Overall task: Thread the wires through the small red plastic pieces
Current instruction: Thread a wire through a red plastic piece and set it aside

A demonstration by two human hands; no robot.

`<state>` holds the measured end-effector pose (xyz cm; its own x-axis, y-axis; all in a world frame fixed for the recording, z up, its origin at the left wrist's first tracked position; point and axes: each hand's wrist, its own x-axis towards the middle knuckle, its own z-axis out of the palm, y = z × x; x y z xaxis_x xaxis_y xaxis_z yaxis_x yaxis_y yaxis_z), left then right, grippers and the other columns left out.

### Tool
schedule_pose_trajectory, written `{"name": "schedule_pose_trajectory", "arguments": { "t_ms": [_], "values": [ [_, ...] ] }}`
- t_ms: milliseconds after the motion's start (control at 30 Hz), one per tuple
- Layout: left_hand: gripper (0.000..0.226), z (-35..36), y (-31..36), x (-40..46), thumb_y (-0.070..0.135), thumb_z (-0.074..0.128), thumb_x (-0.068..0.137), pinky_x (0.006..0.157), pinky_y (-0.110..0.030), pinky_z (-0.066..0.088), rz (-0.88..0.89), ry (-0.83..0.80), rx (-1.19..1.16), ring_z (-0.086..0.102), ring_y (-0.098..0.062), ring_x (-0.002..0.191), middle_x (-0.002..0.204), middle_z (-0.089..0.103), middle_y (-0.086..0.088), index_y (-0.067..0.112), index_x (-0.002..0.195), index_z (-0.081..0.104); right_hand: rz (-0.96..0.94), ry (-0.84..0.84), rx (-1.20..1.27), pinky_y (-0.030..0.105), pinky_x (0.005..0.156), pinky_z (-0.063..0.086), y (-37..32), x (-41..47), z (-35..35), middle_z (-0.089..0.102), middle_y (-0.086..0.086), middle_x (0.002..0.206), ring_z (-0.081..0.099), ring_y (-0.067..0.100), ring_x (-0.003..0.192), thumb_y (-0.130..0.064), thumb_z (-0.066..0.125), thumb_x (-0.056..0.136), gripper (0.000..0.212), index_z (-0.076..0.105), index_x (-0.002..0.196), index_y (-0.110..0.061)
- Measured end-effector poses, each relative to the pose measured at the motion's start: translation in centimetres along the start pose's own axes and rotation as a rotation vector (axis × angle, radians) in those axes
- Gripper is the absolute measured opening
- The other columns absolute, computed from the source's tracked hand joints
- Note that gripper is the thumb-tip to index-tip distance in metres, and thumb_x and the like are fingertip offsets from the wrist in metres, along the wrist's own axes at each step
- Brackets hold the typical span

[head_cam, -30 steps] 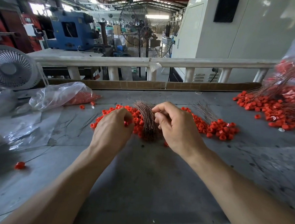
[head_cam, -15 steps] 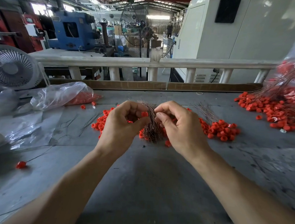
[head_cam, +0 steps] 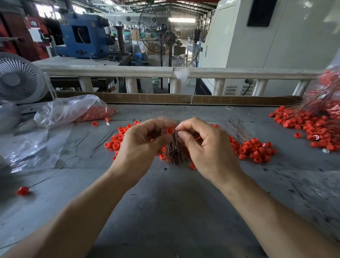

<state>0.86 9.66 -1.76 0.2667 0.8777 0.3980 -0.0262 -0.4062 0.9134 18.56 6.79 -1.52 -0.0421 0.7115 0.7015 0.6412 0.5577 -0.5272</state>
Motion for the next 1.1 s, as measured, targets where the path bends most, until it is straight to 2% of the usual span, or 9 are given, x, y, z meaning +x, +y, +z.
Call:
{"name": "schedule_pose_trajectory", "arguments": {
  "t_ms": [133,233,300,367,467,633,767,900,1100],
  "values": [
    [0.031,0.01,0.06,-0.06,-0.002,0.067,0.092,0.074,-0.041,0.052,0.008,-0.003,-0.006,0.060,-0.021,0.079,0.097,0.067,-0.023,0.023,0.108,0.077,-0.009,-0.009,0.002,0.025,0.066,0.052,-0.10,0.03,0.00,0.070,-0.014,0.080,0.066,0.007,0.076,-0.015,0.068,0.097,0.007,0.073,0.098,-0.019],
    [0.031,-0.10,0.02,-0.04,0.001,0.066,0.093,0.074,-0.041,0.051,0.007,-0.012,-0.012,0.059,-0.021,0.078,0.097,0.067,-0.024,0.024,0.110,0.078,-0.010,-0.005,0.008,0.022,0.066,0.051,-0.11,0.05,-0.05,0.068,-0.016,0.080,0.066,0.007,0.076,-0.014,0.068,0.097,0.007,0.073,0.098,-0.018],
    [0.032,-0.18,-0.11,-0.02,0.002,0.066,0.093,0.074,-0.040,0.052,0.006,-0.014,-0.014,0.059,-0.020,0.077,0.095,0.069,-0.019,0.026,0.110,0.078,-0.007,-0.003,0.015,0.019,0.066,0.050,-0.13,0.04,-0.06,0.068,-0.016,0.080,0.066,0.006,0.076,-0.014,0.068,0.097,0.007,0.073,0.098,-0.018],
    [0.034,-0.21,-0.24,-0.02,0.001,0.066,0.093,0.073,-0.039,0.052,0.007,-0.013,-0.015,0.059,-0.019,0.076,0.092,0.070,-0.015,0.027,0.110,0.078,-0.006,-0.007,0.010,0.022,0.066,0.051,-0.14,-0.01,-0.03,0.069,-0.015,0.080,0.066,0.007,0.076,-0.014,0.068,0.097,0.007,0.074,0.098,-0.019],
    [0.034,-0.21,-0.32,-0.03,0.001,0.066,0.093,0.072,-0.039,0.051,0.008,-0.009,-0.026,0.058,-0.019,0.075,0.093,0.069,-0.019,0.028,0.110,0.079,-0.005,-0.025,-0.006,0.023,0.068,0.054,-0.12,-0.04,0.06,0.070,-0.014,0.082,0.068,0.006,0.077,-0.015,0.068,0.097,0.008,0.074,0.099,-0.019],
    [0.027,-0.06,-0.41,-0.01,0.001,0.068,0.091,0.069,-0.035,0.052,-0.025,0.012,-0.073,0.062,-0.017,0.075,0.090,0.073,-0.007,0.015,0.113,0.074,0.000,-0.038,-0.026,0.013,0.065,0.049,-0.11,-0.09,0.01,0.068,-0.015,0.079,0.066,0.003,0.074,-0.016,0.068,0.097,0.008,0.074,0.099,-0.019],
    [0.024,0.06,-0.34,0.06,0.006,0.072,0.084,0.064,-0.027,0.055,-0.054,0.030,-0.130,0.064,-0.015,0.070,0.085,0.074,-0.004,0.009,0.107,0.074,0.017,-0.033,-0.040,0.012,0.060,0.043,-0.19,-0.20,-0.02,0.063,-0.017,0.071,0.062,0.005,0.067,-0.015,0.068,0.097,0.008,0.073,0.096,-0.021],
    [0.027,0.05,-0.26,0.05,0.018,0.072,0.079,0.069,-0.029,0.058,-0.086,0.033,-0.199,0.068,-0.020,0.076,0.086,0.074,-0.010,0.013,0.104,0.078,0.039,-0.022,-0.042,0.011,0.057,0.039,-0.23,-0.14,-0.17,0.058,-0.019,0.066,0.059,0.005,0.062,-0.014,0.067,0.097,0.009,0.073,0.096,-0.021],
    [0.026,-0.01,-0.09,-0.08,0.017,0.068,0.080,0.075,-0.030,0.060,-0.106,0.025,-0.239,0.072,-0.022,0.079,0.088,0.076,-0.010,0.014,0.104,0.078,0.045,-0.026,-0.037,0.012,0.056,0.041,-0.25,-0.16,-0.31,0.059,-0.019,0.067,0.060,0.004,0.063,-0.014,0.067,0.097,0.009,0.073,0.096,-0.021]
  ]
}}
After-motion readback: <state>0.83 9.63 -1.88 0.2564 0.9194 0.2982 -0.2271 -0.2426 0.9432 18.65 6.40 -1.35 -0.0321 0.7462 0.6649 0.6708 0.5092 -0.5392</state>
